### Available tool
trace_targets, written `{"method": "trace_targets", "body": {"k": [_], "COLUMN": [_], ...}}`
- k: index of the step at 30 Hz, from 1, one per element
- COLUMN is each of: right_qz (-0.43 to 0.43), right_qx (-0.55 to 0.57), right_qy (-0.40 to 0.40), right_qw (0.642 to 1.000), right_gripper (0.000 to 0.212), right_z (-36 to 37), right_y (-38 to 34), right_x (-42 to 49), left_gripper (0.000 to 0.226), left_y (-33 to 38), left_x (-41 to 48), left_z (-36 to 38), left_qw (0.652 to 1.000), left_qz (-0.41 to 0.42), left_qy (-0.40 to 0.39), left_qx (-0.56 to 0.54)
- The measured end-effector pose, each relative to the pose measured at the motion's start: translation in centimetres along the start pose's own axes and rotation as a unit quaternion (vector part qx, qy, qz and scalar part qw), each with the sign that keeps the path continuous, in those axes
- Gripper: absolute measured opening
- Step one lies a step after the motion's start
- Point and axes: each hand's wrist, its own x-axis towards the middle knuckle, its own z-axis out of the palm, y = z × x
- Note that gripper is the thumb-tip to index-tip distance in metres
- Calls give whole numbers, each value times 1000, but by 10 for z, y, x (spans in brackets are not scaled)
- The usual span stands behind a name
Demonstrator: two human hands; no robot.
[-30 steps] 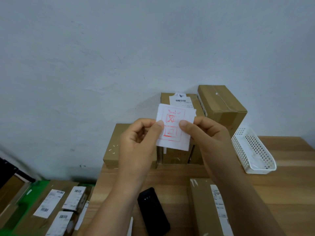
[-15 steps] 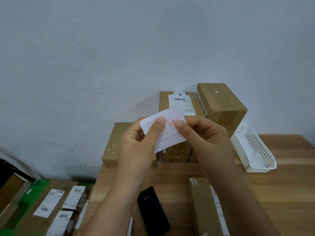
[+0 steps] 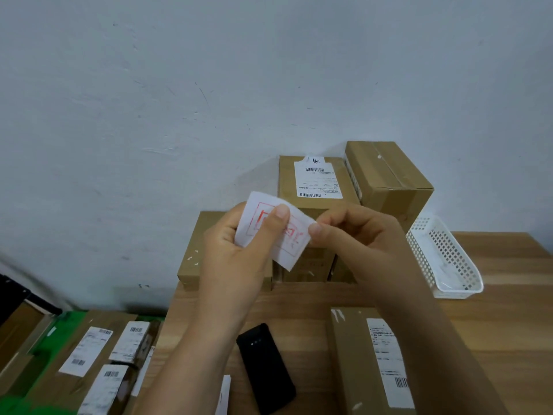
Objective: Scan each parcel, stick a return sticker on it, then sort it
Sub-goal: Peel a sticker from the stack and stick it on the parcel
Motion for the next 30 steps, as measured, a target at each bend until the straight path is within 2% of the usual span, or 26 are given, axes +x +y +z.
{"method": "trace_targets", "body": {"k": [3,7,13,16,18,20,22,25,30], "right_qz": [-28,-65,-40,-14,-3,-4,-12,-28,-47], "right_qx": [-18,-39,-49,-21,0,10,16,34,63], "right_qy": [-30,-47,-65,-30,2,18,21,-6,-46], "right_qw": [999,996,996,999,1000,1000,1000,999,996], "right_gripper": [14,9,11,12,10,8,15,19,18], "right_z": [-2,-5,-7,-6,-5,-4,-4,-3,-2], "right_y": [1,4,3,5,7,6,4,0,-5], "right_x": [-1,-1,-1,-1,0,0,0,0,1], "left_gripper": [25,21,27,38,48,43,27,17,19], "left_y": [2,1,-3,-12,-19,-21,-22,-22,-17], "left_x": [-1,-2,-2,0,1,0,-2,-6,-6], "left_z": [0,0,0,-1,-3,-3,-1,4,4], "left_qw": [1000,1000,1000,998,984,961,947,943,961], "left_qz": [6,2,-2,37,115,200,243,249,231], "left_qy": [-5,-14,-19,25,69,79,49,20,-23], "left_qx": [7,-1,24,54,116,171,203,221,151]}}
